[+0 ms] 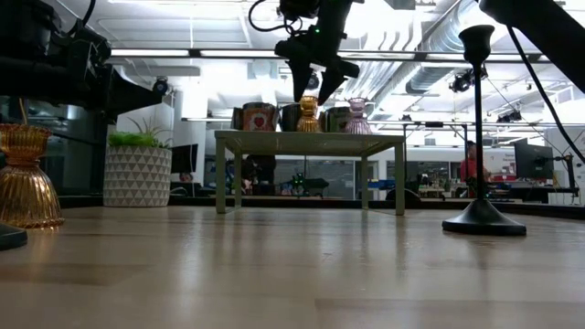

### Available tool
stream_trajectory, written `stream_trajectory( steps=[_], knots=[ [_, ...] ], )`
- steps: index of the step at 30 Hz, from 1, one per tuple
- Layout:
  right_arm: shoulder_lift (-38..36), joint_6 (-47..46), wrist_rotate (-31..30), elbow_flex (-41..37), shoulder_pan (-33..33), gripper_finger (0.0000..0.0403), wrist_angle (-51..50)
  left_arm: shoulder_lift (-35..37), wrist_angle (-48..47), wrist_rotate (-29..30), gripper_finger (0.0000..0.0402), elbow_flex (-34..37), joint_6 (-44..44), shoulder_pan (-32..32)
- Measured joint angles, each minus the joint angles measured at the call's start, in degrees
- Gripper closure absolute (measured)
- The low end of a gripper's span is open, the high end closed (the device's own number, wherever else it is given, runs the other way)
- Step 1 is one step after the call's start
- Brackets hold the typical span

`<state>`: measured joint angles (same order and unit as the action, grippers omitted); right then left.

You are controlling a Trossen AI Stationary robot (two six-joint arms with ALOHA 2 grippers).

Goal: Pick & Place candle stick holders
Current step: Put the top black candle holder on the shelf

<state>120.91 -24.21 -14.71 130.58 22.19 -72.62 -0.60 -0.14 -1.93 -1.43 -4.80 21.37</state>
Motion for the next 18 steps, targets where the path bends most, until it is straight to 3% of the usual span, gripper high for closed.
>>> stream_trajectory(
  steps=[10,18],
  knots=[
    [-3.31,0.39,1.14,0.00,0.34,0.0076,-0.87,-0.01,0.02,0.00,0.0402,-0.02,0.01,-0.01],
    [-7.97,9.59,4.48,-1.23,-1.61,0.0084,-0.87,-0.01,0.02,0.00,0.0402,-0.01,0.02,-0.01]
  ],
)
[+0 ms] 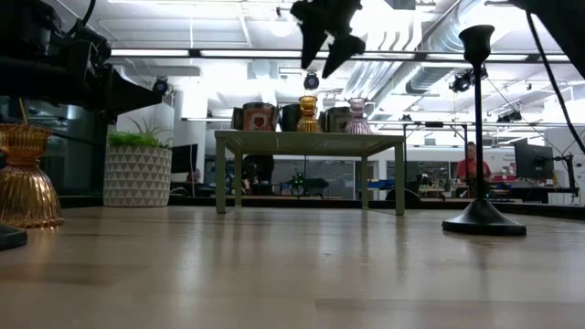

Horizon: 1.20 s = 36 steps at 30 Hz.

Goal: Pick & Place candle stick holders
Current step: Put the top black candle holder on the shelf

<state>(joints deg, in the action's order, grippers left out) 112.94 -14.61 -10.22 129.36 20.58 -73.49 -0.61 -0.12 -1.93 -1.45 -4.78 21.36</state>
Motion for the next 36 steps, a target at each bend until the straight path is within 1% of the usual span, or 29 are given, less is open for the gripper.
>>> stream_trajectory(
  steps=[3,5,10,13,16,20,23,30,34,36],
  knots=[
    [-2.97,2.69,0.32,-3.64,-1.18,0.0091,3.70,-0.02,-0.02,0.00,0.0402,0.00,-0.02,-0.01],
    [-5.85,3.82,2.02,-8.09,-1.72,0.0095,7.80,-0.01,0.00,0.00,0.0402,0.00,-0.02,-0.01],
    [-15.76,5.75,6.33,-24.83,-3.25,0.0101,22.78,0.01,0.00,0.00,0.0402,0.02,-0.01,-0.02],
    [-22.47,6.29,6.45,-35.38,-3.85,0.0101,29.88,0.01,0.00,0.00,0.0402,0.00,-0.01,0.00],
    [-28.62,6.06,6.25,-43.88,-3.77,0.0101,34.30,-0.01,0.00,0.00,0.0402,-0.01,-0.01,-0.02],
    [-35.72,6.07,6.10,-51.68,-3.65,0.0102,36.94,0.01,0.00,0.00,0.0402,0.00,-0.02,-0.02],
    [-40.30,7.43,6.25,-55.83,-3.33,0.0102,37.08,0.01,0.00,0.00,0.0402,0.02,-0.02,0.00],
    [-49.50,7.41,5.97,-63.74,-3.35,0.0102,37.20,0.01,0.00,0.00,0.0402,0.01,-0.02,-0.01],
    [-53.29,7.45,8.80,-68.02,-4.02,0.0102,37.93,0.01,0.00,0.00,0.0402,0.02,-0.02,-0.01],
    [-55.01,9.08,10.83,-69.68,-4.96,0.0102,38.18,0.01,0.00,0.00,0.0402,0.01,-0.02,0.00]
  ],
)
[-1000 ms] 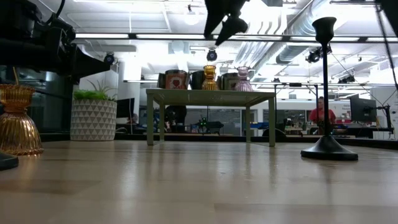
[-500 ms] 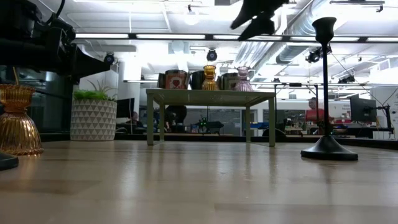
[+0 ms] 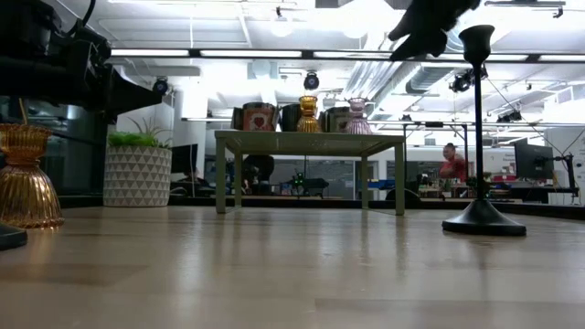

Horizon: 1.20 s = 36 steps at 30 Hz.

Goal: Pick & Place candle stick holders
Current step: Put the top black candle holder on the shelf

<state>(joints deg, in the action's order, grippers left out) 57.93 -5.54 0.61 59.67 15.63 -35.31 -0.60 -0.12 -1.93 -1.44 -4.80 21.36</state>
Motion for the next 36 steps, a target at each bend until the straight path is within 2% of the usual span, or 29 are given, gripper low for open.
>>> stream_trajectory(
  steps=[7,12,24,29,36],
  knots=[
    [-3.77,11.78,4.01,-2.48,-5.16,0.0102,-4.97,0.00,0.00,0.00,0.0402,0.00,0.00,0.00],
    [-3.89,14.10,3.96,-2.48,-9.10,0.0102,-10.89,0.00,0.00,0.00,0.0402,0.00,0.01,0.01],
    [-3.52,-4.58,-0.70,-2.46,-22.90,0.0102,-18.30,0.00,0.00,0.00,0.0402,0.01,0.00,-0.02],
    [-1.02,-4.30,-2.17,-2.42,-26.52,0.0102,-20.40,0.00,0.00,0.00,0.0402,-0.01,0.00,-0.01],
    [4.09,-3.06,-1.78,-2.42,-28.48,0.0102,-16.80,0.00,0.00,0.00,0.0402,0.00,0.02,0.01]
  ],
)
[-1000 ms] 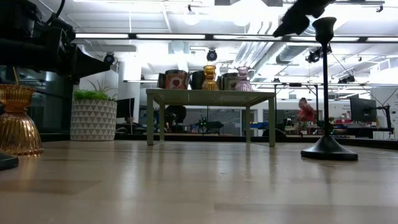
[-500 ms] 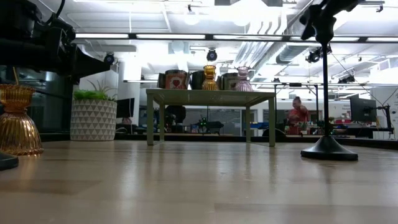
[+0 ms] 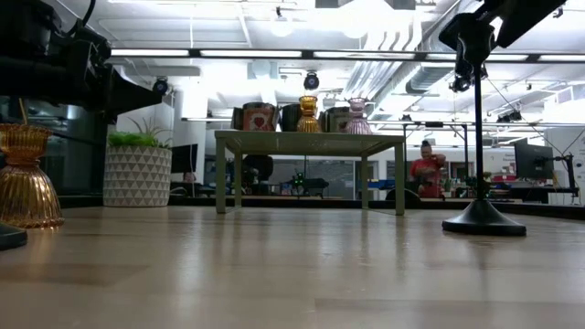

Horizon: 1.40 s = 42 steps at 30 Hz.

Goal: Pick & Place candle stick holders
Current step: Put the top black candle holder on the shelf

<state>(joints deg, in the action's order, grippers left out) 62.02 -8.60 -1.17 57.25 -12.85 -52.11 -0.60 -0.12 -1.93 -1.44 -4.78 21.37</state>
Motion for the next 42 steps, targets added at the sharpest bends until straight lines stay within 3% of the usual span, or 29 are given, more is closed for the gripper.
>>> stream_trajectory(
  steps=[19,42],
  knots=[
    [2.82,-0.39,-0.17,0.00,-1.06,0.0108,5.14,-0.01,0.00,0.00,0.0402,-0.01,-0.02,-0.01],
    [2.82,-0.21,1.36,0.00,-1.04,0.0249,5.22,-0.02,0.00,0.00,0.0402,0.01,-0.02,-0.02]
  ],
)
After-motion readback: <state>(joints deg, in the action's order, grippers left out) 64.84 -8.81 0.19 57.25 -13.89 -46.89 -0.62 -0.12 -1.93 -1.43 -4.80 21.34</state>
